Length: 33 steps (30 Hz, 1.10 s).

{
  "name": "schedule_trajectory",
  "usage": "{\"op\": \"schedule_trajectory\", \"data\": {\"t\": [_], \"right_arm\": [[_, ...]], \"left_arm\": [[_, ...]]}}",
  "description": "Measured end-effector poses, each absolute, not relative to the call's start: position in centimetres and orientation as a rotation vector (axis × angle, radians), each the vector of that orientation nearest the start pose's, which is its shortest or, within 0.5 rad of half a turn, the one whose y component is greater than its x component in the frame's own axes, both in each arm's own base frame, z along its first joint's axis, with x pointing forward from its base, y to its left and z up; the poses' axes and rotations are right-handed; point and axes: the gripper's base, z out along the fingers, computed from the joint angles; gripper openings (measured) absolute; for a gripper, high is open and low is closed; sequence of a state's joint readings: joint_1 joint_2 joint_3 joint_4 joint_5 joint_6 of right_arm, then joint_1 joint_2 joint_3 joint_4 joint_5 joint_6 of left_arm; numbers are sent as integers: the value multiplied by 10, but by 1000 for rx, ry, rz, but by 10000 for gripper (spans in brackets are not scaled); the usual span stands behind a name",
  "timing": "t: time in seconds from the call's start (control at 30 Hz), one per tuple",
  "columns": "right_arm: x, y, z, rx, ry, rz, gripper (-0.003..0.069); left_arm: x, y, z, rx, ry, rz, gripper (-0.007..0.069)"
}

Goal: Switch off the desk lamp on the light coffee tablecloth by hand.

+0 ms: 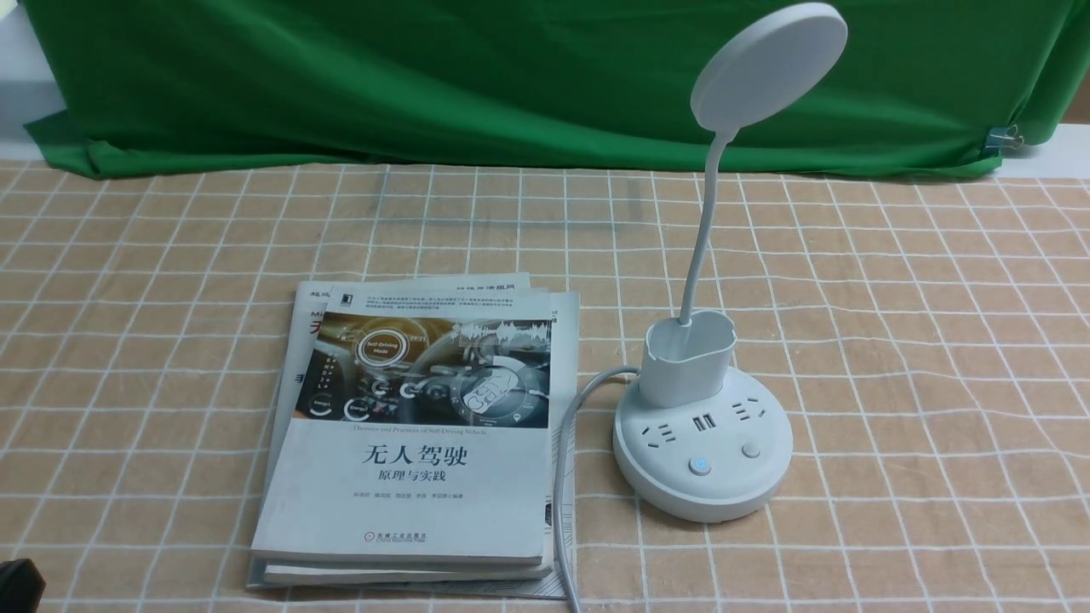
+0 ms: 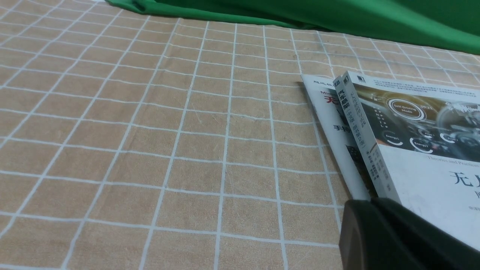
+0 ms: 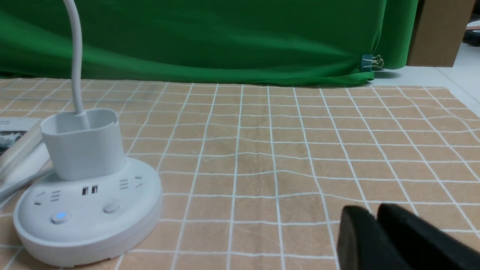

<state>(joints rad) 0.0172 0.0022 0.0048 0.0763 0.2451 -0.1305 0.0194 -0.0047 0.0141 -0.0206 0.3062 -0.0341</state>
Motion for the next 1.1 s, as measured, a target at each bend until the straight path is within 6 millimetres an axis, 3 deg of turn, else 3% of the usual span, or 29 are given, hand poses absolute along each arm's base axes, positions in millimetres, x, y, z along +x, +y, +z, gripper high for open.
{"op": "schedule_trajectory", "data": {"t": [1.1], "right_arm": [[56, 3, 189, -78, 1735, -13, 159]], "left_arm": [[54, 0, 181, -62, 1798, -31, 4]]}}
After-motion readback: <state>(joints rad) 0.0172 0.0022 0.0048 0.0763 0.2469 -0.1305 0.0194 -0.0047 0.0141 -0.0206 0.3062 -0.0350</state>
